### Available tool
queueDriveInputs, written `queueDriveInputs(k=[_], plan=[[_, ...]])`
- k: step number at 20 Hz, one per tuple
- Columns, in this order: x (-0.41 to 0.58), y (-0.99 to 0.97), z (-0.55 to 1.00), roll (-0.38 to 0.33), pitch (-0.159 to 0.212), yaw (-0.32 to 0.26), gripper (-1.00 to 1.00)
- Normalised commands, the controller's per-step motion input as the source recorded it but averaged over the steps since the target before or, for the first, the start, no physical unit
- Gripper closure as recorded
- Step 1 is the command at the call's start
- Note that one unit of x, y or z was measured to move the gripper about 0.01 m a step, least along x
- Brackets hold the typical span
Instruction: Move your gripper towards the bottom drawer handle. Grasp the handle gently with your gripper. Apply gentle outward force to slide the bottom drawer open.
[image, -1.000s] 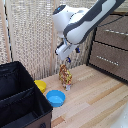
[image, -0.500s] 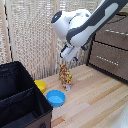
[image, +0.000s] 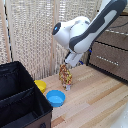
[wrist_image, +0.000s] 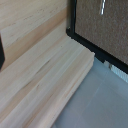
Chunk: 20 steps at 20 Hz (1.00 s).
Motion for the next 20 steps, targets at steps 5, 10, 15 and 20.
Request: queueDriveInputs(k=[5, 10, 15, 20], plan=[[0.302, -0.59, -0.04, -0.211, -0.032, 0.0, -1.0], [0.446, -0.55, -0.01, -0.208, 0.028, 0.0, -1.0], [0.309, -0.48, -0.08, -0.166, 0.089, 0.0, -1.0], [0.183, -0.32, -0.29, -0.24, 0.081, 0.012, -1.0]])
